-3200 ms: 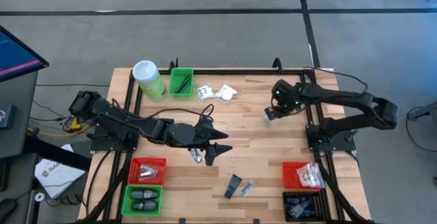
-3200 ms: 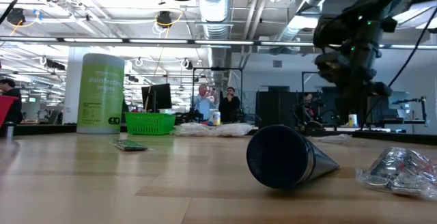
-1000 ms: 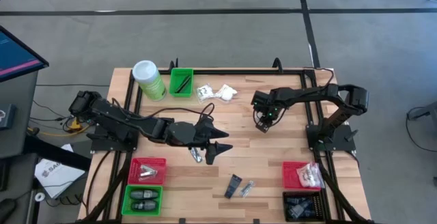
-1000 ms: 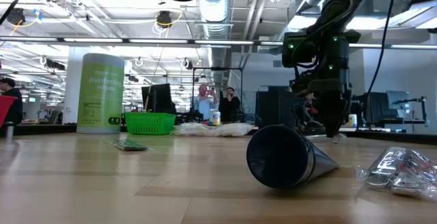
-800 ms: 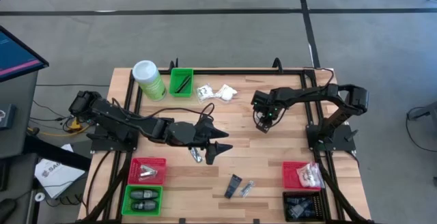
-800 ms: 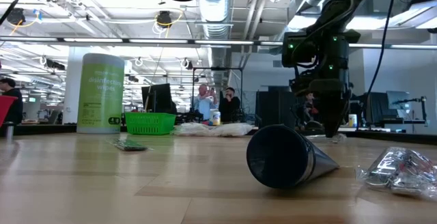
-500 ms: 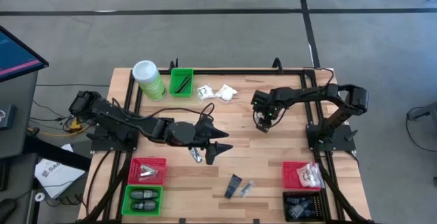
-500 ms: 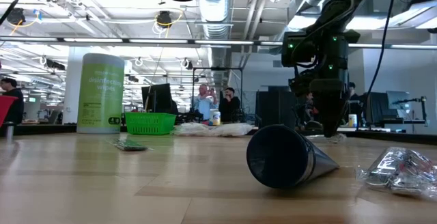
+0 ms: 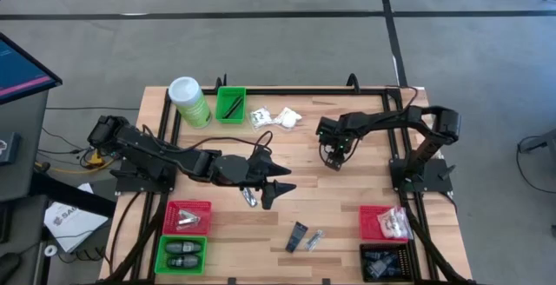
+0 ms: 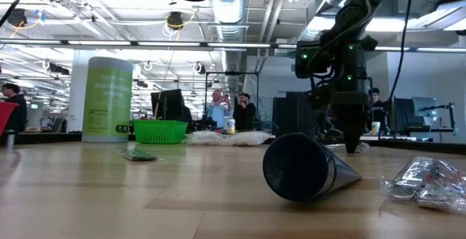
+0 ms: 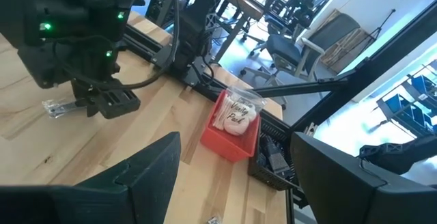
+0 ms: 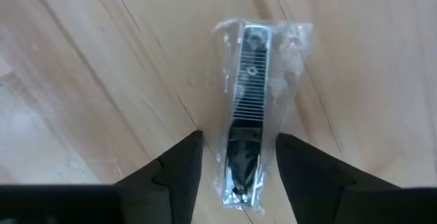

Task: Pick & Place Travel size toiletries
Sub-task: Put the nail cutter into the left red bin

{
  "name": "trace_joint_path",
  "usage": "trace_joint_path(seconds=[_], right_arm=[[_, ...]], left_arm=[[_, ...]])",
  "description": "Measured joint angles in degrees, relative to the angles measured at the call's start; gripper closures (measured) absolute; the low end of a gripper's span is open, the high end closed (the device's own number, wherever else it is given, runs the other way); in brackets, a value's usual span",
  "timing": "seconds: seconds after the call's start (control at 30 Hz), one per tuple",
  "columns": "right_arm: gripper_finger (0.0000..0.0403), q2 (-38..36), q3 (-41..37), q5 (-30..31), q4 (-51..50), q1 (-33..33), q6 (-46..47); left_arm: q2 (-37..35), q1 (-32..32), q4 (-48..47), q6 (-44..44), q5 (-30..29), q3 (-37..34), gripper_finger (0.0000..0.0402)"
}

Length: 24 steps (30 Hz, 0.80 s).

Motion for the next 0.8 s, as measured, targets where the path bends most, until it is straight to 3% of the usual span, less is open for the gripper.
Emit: trace_joint_path(seconds=[0.17, 0.4, 0.8], right_arm=[[0.0255, 0.38, 0.36, 0.75, 0.12, 2.28, 0.02], [0.0361, -0.69, 2.7, 1.31, -1.66, 4.57, 0.03], [0.0356, -1.7, 12.6, -2.12, -9.37, 5.58, 0.48]], left_arm=[[0.0, 0.0, -0.01, -0.7, 0.01, -0.01, 0.0128], [0.0, 0.0, -0.03, -0.66, 0.01, -0.02, 0.0128], [0.0, 0.0, -0.13, -0.59, -0.01, -0.02, 0.0128]])
